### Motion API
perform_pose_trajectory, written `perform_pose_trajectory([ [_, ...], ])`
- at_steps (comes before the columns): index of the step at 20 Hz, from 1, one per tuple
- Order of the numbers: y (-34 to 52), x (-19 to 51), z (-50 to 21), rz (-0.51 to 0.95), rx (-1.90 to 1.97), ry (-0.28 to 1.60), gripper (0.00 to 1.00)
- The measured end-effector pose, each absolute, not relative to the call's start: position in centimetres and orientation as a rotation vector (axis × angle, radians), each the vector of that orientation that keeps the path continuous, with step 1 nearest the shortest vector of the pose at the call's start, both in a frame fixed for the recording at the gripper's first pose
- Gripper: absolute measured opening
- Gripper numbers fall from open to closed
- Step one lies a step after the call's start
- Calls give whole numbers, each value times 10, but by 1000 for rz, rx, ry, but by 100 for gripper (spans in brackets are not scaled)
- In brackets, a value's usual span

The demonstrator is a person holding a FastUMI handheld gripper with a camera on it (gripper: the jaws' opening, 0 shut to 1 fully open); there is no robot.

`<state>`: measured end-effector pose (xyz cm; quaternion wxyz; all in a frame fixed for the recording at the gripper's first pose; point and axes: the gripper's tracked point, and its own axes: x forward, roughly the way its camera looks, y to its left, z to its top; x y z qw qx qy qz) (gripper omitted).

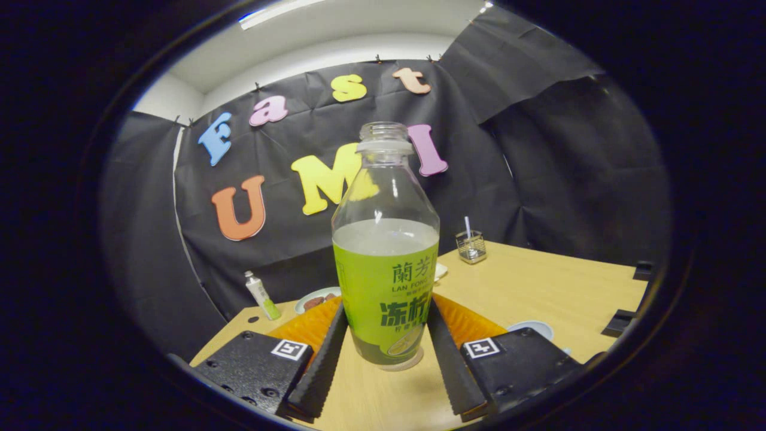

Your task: Take the bottle from table, then pour the juice into the cup, finally place the bottle on the coaster

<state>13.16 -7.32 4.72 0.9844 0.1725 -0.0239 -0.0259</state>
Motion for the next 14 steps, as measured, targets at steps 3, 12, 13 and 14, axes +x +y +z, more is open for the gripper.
perform_pose_trajectory([
  [3,-77,146,46,-70,259,-45,80],
  [12,-65,208,5,-53,133,32,81],
  [13,-63,214,-1,-58,109,48,80],
  [14,-61,219,-7,-64,83,65,81],
])
